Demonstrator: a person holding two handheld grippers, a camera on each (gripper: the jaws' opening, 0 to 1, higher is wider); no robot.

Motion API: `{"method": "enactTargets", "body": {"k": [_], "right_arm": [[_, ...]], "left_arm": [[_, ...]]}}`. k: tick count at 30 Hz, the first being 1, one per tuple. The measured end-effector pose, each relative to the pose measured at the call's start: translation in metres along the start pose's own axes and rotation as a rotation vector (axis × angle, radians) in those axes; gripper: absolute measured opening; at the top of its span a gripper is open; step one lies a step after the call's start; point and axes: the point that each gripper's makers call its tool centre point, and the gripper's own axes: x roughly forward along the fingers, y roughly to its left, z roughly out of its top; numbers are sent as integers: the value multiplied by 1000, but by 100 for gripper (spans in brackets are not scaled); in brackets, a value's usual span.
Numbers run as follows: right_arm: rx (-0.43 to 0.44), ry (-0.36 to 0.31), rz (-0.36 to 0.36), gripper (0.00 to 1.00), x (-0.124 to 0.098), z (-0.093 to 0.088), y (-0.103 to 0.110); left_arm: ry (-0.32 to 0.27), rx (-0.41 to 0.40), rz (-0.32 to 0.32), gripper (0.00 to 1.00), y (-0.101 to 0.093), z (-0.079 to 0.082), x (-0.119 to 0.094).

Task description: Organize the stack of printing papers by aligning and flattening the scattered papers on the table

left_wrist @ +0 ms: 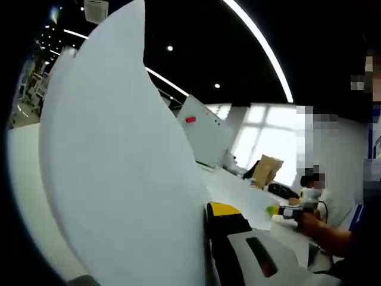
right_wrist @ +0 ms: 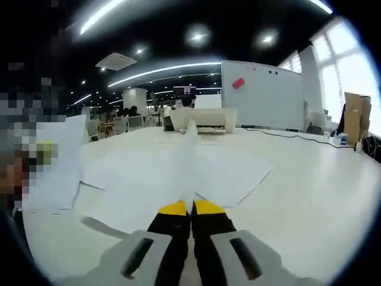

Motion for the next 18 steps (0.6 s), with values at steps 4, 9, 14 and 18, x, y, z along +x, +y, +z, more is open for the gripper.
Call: {"method": "enactTargets", "body": {"k": [4, 9, 14, 18], "right_arm": [[-6, -31, 8, 0, -1, 9, 3], [-50, -80, 17, 0, -2, 25, 8], [-64, -107, 29, 0, -3, 40, 15], [-68, -152, 55, 0, -6, 59, 22]], "left_arm": [[-41, -6, 69, 8, 13, 7, -2], [-72, 7, 133, 8, 22, 12, -5], [-110, 17, 193, 8, 31, 18, -9], [-119, 19, 210, 8, 34, 19, -11]]}}
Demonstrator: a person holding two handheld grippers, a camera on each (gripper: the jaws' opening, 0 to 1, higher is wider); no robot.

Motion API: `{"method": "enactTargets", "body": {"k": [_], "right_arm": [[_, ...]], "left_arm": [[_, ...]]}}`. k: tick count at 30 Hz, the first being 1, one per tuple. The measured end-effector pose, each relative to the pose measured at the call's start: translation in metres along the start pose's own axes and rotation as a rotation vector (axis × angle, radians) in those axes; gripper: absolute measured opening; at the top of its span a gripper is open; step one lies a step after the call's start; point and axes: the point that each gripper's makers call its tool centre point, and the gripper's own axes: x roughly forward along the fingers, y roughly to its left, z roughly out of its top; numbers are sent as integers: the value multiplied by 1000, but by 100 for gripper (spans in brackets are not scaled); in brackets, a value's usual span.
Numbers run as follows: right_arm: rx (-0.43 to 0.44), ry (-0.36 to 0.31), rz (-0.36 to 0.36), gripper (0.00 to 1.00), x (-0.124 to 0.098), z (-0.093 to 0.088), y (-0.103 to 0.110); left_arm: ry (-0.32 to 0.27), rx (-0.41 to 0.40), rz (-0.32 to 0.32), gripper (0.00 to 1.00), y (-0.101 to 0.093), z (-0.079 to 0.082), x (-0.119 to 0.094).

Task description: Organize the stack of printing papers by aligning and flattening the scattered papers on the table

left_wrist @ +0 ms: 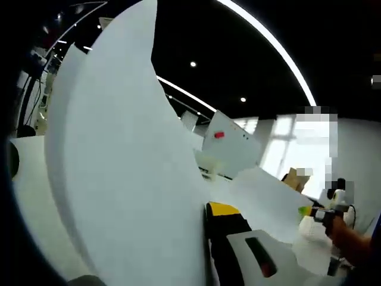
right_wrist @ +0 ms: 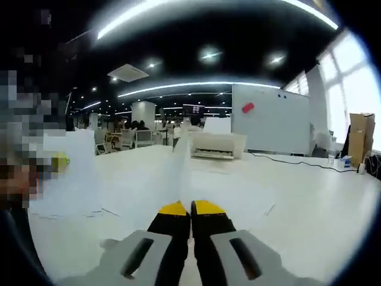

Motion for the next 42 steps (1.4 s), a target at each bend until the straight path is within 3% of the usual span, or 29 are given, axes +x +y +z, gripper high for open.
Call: {"method": "enactTargets", "body": {"k": [8, 17, 27, 31, 38, 42], "right_arm": [[-11, -68, 63, 0, -4, 37, 22], [-6, -99, 103, 0, -5, 54, 37], [-31, -149, 169, 0, -11, 84, 66], [-34, -178, 214, 0, -20, 100, 79], [-22, -200, 365, 0, -34, 114, 112], [-63, -197, 370, 0, -35, 114, 120]], "left_arm": [[27, 26, 9, 11, 0, -5, 2], [39, 44, 16, 20, 0, -7, 3], [43, 41, 10, 26, -1, -8, 3], [47, 40, 8, 27, -2, -8, 4], [51, 39, -2, 29, -3, -9, 4], [45, 34, -14, 29, -5, -8, 4]]}}
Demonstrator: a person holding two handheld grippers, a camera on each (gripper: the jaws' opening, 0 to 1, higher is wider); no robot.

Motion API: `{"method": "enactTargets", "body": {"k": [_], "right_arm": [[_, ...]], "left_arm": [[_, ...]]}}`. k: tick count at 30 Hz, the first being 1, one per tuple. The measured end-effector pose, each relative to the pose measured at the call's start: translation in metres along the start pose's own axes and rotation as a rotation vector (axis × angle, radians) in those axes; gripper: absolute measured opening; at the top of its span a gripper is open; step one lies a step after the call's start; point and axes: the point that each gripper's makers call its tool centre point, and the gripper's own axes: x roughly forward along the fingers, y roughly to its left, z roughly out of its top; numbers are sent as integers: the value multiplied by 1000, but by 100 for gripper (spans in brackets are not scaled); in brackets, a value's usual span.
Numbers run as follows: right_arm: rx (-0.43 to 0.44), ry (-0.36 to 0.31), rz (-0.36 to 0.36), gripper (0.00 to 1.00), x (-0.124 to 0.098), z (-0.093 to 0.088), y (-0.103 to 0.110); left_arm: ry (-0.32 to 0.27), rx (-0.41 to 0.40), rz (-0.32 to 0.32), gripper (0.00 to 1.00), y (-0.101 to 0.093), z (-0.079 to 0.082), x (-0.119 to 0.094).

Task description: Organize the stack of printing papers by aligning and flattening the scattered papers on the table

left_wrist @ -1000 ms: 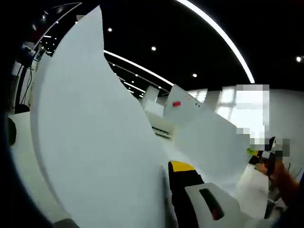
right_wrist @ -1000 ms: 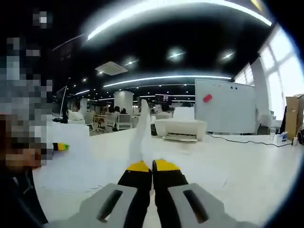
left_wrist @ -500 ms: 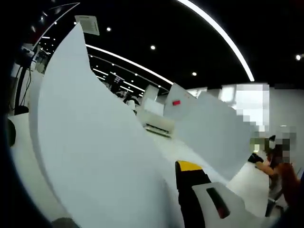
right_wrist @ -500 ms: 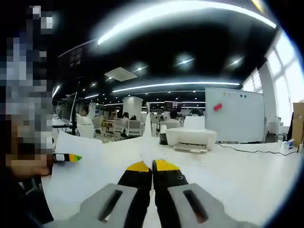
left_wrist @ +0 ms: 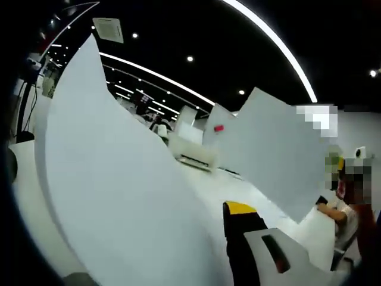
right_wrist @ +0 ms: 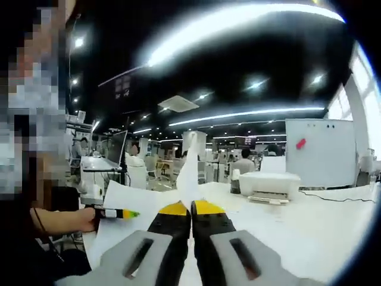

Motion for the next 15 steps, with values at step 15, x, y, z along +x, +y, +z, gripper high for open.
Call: {"method": "enactTargets", "body": {"k": [15], "right_arm": [[127, -39, 129, 0, 2, 3, 26]], "left_arm": [[11, 6, -4, 29, 0, -2, 1]]}}
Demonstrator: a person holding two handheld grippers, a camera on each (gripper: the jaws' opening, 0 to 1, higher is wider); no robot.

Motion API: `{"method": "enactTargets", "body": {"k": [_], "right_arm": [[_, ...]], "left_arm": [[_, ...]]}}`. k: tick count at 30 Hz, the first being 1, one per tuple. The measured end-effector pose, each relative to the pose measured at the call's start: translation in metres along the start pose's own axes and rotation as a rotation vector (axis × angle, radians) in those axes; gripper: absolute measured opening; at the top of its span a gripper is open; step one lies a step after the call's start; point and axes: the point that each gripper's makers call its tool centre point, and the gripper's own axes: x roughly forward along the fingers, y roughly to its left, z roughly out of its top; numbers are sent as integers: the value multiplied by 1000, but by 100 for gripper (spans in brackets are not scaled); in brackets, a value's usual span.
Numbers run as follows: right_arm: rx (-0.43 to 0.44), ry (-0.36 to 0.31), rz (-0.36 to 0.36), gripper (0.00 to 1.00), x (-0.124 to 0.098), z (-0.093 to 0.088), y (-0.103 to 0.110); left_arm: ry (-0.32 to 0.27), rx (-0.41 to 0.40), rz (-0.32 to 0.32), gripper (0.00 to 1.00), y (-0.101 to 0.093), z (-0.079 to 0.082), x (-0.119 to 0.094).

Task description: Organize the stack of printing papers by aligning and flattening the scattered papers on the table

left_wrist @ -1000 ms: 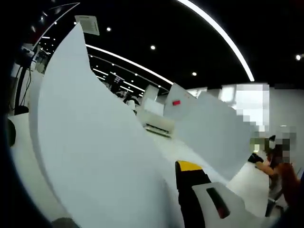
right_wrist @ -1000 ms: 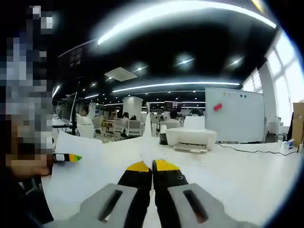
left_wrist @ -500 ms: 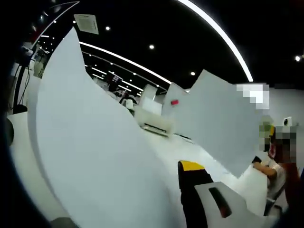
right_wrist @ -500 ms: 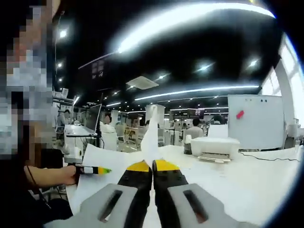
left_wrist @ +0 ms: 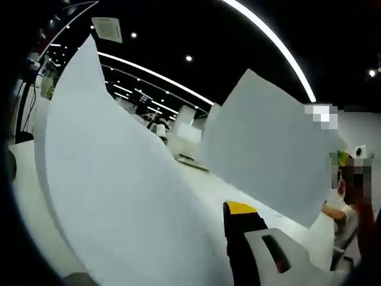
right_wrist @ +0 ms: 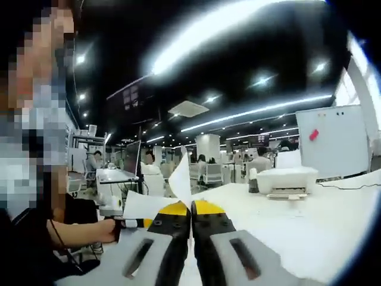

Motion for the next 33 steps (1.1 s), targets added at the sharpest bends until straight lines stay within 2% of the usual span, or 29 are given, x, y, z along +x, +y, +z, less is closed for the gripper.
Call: {"method": "enactTargets", "body": {"k": [6, 9, 14, 18, 25, 33], "right_arm": [[16, -4, 56, 0, 4, -1, 15], [-7, -10, 59, 0, 5, 2, 18], [5, -22, 51, 0, 6, 1, 11], [-8, -27, -24, 0, 6, -8, -8], [-22, -57, 13, 0, 5, 8, 5], [28, -129, 72, 0, 2, 33, 18]], "left_arm": [[0, 0, -2, 29, -1, 0, 0], [5, 3, -7, 29, -2, -1, -1], [3, 0, -7, 29, -2, -1, 0], [1, 0, -10, 29, -2, -1, 0], [6, -3, -10, 29, -2, -1, 0], [6, -1, -10, 29, -2, -2, 0]]}}
